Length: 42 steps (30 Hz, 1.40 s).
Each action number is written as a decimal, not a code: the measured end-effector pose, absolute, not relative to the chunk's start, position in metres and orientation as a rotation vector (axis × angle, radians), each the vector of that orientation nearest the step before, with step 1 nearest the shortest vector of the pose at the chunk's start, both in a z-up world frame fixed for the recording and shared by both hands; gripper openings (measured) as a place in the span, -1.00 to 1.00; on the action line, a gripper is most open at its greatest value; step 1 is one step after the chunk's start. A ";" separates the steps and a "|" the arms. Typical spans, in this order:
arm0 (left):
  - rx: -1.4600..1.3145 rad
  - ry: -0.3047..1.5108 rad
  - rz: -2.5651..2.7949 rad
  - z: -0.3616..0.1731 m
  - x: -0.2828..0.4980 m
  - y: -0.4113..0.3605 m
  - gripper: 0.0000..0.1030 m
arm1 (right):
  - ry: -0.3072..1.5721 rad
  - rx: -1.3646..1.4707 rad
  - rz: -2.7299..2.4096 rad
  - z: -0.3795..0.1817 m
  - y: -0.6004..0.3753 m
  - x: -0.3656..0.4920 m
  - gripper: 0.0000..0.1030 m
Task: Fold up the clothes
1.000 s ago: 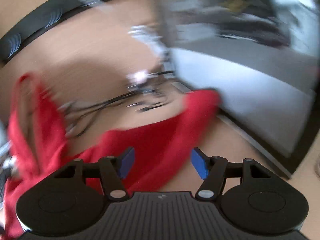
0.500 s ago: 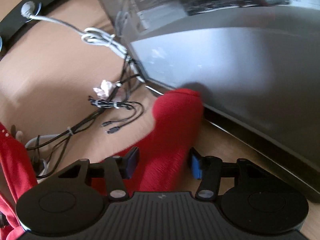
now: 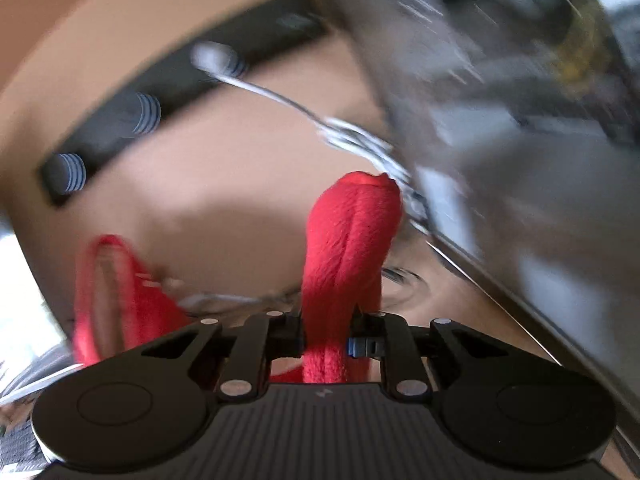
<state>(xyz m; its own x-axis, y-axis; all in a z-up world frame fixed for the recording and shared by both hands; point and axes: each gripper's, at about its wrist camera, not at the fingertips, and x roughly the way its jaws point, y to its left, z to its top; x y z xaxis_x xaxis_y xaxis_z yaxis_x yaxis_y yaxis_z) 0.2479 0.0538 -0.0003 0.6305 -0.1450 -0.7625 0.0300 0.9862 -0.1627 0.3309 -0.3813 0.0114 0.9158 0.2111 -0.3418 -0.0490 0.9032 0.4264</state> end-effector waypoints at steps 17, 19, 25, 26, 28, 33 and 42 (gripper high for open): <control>-0.411 0.790 -0.367 0.006 0.230 0.101 0.85 | 0.500 0.131 0.687 0.052 -0.189 0.265 0.60; -0.435 0.806 -0.347 0.000 0.244 0.099 0.85 | 0.521 0.144 0.607 0.049 -0.209 0.267 0.61; -0.489 0.873 -0.237 -0.021 0.284 0.090 0.85 | 0.613 0.183 0.355 0.020 -0.265 0.262 0.68; -0.480 0.869 -0.233 -0.021 0.287 0.086 0.79 | 0.625 0.192 0.331 0.016 -0.270 0.260 0.73; -0.424 0.852 -0.241 -0.018 0.292 0.075 0.28 | 0.653 0.211 0.284 0.006 -0.281 0.256 0.74; -0.083 0.750 -0.208 0.006 0.294 0.037 -0.68 | 0.714 0.259 0.205 -0.015 -0.299 0.257 0.74; 0.153 0.755 -0.070 -0.007 0.285 0.061 -0.55 | 0.675 0.102 0.281 -0.006 -0.256 0.281 1.00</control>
